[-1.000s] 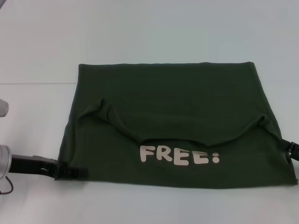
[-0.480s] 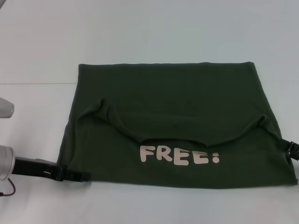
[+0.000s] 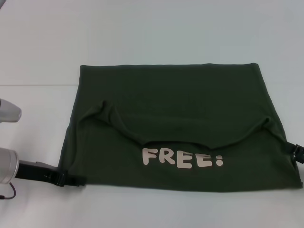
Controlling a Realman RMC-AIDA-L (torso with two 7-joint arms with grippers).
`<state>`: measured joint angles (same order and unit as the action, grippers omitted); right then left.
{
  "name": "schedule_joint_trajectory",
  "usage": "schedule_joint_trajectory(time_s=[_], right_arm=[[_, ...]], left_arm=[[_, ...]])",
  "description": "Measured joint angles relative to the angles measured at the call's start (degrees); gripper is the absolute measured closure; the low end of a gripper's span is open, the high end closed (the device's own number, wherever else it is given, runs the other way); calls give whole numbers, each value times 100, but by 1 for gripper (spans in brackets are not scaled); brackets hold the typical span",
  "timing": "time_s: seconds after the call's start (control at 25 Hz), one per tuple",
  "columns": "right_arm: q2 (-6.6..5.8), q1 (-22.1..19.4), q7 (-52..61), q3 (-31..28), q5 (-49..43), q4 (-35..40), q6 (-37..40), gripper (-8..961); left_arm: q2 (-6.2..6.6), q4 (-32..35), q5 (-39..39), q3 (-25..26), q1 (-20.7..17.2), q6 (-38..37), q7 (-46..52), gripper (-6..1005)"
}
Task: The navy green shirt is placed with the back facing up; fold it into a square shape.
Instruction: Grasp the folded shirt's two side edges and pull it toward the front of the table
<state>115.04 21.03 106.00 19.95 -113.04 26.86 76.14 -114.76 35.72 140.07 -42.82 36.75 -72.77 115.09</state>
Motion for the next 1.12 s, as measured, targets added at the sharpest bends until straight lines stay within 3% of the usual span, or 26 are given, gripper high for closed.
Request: schedule_joint_trajectory(time_s=[0.16, 0.84, 1.0, 1.12], right_arm=[[0, 10, 0, 4, -9, -7, -4, 21], [-10, 10, 64, 157, -7, 28, -7, 23], [-127, 40, 469, 497, -26, 128, 3, 23], [-316, 99, 1355, 989, -287, 497, 88, 23]], left_arm=[[-26, -8, 53, -20, 19, 81, 16, 474], [-1, -31, 20, 3, 75, 8, 22, 928], [16, -30, -11, 13, 80, 0, 22, 937], [31, -7, -37, 67, 72, -72, 22, 937]])
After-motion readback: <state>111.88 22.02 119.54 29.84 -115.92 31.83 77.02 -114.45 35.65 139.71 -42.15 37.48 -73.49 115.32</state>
